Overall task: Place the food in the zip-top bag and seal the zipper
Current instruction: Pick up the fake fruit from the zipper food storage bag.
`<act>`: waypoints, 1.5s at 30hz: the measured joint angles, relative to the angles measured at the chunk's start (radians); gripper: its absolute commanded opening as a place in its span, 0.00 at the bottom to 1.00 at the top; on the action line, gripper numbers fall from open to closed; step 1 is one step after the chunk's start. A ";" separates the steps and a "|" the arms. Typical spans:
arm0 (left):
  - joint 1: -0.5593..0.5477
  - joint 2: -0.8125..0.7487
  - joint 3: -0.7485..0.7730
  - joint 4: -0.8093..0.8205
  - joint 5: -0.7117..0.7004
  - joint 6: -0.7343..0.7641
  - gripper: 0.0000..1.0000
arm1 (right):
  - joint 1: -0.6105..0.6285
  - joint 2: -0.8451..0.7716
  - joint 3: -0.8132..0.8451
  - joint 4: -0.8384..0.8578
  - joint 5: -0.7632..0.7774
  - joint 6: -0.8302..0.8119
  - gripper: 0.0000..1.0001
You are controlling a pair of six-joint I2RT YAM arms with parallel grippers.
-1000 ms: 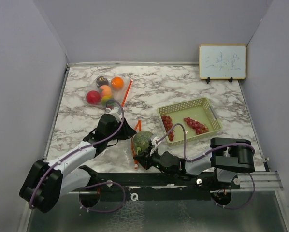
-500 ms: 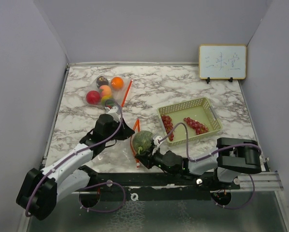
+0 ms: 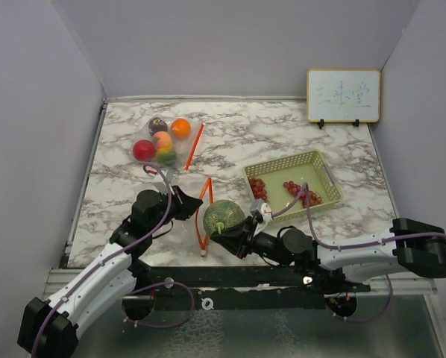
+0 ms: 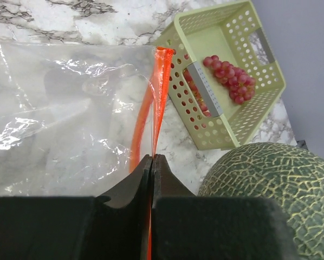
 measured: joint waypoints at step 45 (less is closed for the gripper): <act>0.002 -0.113 -0.263 0.361 0.093 -0.518 0.00 | -0.166 0.643 -0.034 0.522 -0.163 0.277 0.02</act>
